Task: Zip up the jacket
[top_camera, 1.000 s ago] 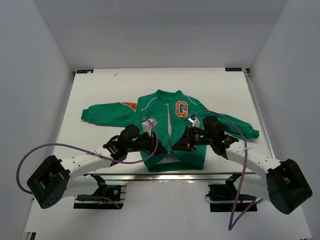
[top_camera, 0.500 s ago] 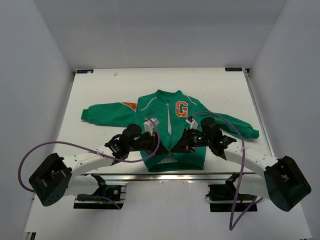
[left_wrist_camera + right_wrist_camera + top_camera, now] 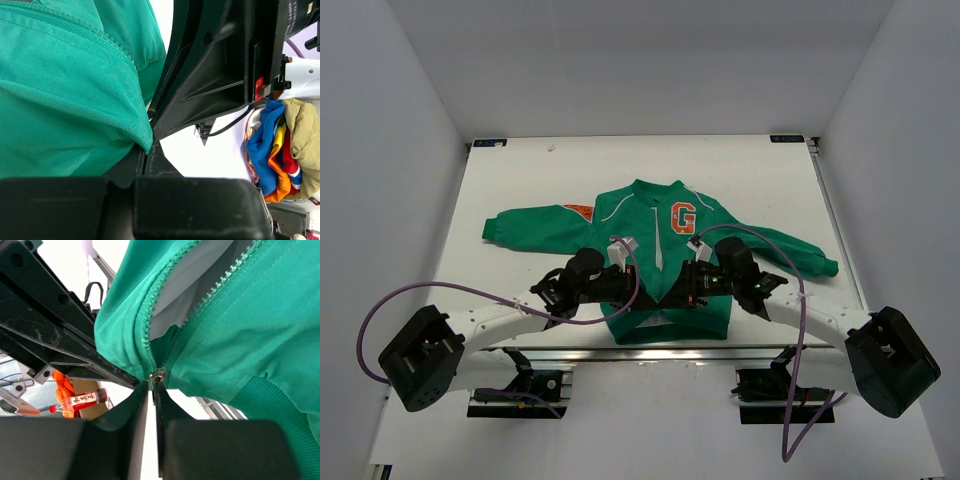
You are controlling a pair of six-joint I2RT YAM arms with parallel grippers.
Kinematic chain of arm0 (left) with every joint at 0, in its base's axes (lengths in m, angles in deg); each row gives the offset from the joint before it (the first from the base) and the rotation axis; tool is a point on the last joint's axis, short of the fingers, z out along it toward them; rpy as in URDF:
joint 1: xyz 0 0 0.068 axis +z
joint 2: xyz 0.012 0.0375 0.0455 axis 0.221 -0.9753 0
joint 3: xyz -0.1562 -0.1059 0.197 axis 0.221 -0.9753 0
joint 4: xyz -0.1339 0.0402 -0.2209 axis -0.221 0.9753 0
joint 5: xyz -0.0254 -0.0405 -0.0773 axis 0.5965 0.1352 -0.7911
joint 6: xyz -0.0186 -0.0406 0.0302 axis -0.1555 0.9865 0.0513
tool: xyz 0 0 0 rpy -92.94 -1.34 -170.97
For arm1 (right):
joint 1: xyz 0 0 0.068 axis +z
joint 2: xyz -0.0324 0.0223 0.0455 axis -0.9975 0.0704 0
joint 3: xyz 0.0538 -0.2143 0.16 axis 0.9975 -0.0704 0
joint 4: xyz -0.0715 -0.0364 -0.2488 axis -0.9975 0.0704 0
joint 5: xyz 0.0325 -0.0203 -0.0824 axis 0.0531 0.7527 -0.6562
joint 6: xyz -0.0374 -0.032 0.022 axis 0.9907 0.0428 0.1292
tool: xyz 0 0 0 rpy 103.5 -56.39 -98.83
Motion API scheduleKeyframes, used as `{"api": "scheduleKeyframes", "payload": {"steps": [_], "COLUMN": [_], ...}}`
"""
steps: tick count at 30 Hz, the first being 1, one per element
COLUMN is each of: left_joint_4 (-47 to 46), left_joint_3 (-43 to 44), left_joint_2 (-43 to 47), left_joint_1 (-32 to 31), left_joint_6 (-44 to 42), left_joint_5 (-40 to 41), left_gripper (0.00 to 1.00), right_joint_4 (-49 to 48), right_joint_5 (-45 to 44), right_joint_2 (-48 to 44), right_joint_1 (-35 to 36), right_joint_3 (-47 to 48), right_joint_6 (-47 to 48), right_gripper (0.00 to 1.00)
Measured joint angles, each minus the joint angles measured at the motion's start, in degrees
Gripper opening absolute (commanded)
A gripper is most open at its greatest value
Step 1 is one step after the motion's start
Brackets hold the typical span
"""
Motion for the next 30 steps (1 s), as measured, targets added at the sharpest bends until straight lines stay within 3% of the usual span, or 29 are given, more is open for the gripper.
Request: {"api": "scheduleKeyframes", "payload": {"steps": [4, 17, 30], "left_joint_4": [0.04, 1.75, 8.17], "left_joint_3": [0.0, 0.52, 3.72], "left_joint_2": [0.0, 0.37, 3.26], "left_joint_1": [0.0, 0.02, 0.04], "left_joint_6": [0.0, -0.81, -5.46], "left_joint_5": [0.02, 0.57, 4.42], "left_gripper": [0.0, 0.0, 0.0], "right_joint_4": [0.85, 9.97, 14.86], "right_joint_5": [-0.7, -5.77, -3.54], "right_joint_2": [0.59, -0.87, 1.25], "right_joint_1": [0.79, 0.31, -4.26], "right_joint_3": [0.44, 6.4, 13.73], "right_joint_6": [0.72, 4.68, 9.57], "right_gripper": [0.0, 0.0, 0.0]}}
